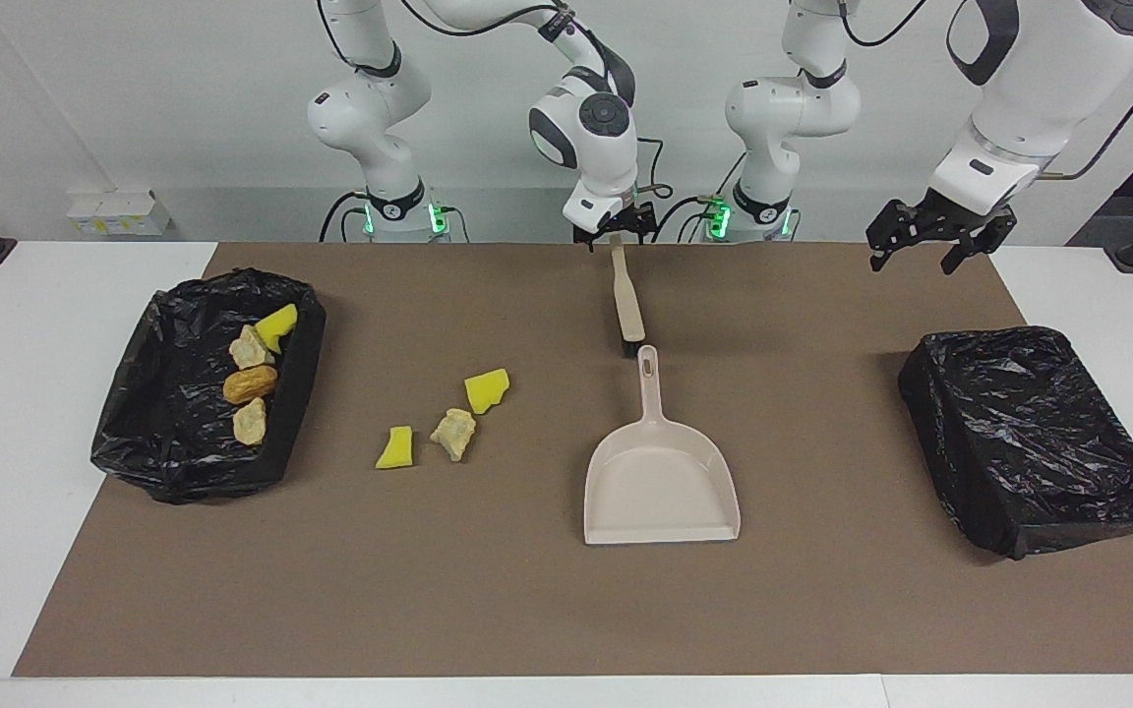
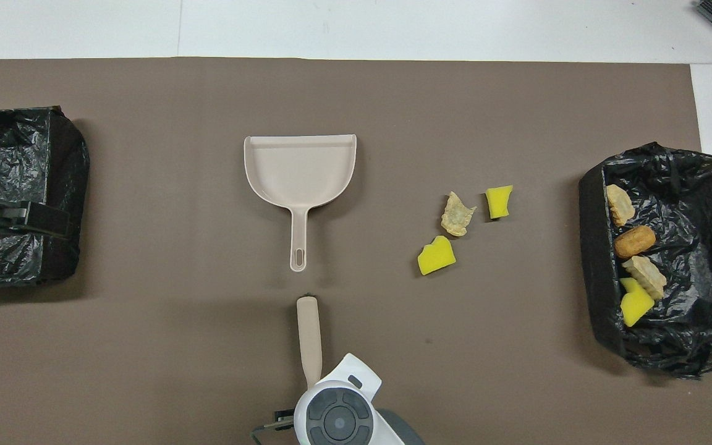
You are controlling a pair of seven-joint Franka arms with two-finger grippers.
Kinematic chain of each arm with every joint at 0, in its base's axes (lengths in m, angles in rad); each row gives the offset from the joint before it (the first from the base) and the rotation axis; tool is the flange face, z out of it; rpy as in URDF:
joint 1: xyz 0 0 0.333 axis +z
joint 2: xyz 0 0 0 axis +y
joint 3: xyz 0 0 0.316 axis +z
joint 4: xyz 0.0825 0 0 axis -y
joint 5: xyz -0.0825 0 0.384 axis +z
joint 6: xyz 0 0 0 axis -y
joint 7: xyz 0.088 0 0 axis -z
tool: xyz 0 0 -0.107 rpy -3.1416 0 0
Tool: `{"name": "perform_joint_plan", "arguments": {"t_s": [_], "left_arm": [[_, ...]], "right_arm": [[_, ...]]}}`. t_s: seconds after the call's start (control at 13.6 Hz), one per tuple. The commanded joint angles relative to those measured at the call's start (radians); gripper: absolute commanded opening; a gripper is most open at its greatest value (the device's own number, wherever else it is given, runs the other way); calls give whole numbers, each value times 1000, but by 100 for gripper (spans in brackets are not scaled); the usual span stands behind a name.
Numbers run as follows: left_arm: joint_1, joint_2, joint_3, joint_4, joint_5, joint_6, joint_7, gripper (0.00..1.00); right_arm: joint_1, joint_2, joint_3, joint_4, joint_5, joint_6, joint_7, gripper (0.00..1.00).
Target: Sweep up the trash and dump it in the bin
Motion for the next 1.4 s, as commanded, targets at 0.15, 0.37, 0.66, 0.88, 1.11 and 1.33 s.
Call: {"name": "perform_joint_plan", "arguments": {"t_s": [0.15, 0.37, 0.66, 0.88, 1.11, 1.33], "left_arm": [[5, -9, -3, -14, -9, 7, 7, 100], [5, -11, -3, -16, -9, 7, 8, 100], [6, -13, -3, -23, -9, 13, 8, 100], [-38, 1, -9, -74, -10, 74, -4, 100], [-121, 3, -9, -184, -13, 226, -51, 100], [-182, 18, -9, -267, -64, 366, -70, 100]], "right_arm": [[36, -19, -2, -55, 26, 34, -2, 84], [37, -17, -2, -55, 26, 37, -6, 29], [31, 0, -2, -34, 26, 36, -5, 0], [27, 15, -4, 7, 26, 20, 9, 0], [-5, -49, -10, 15, 26, -61, 43, 0], [-105, -187, -11, 15, 11, -271, 20, 0]]}}
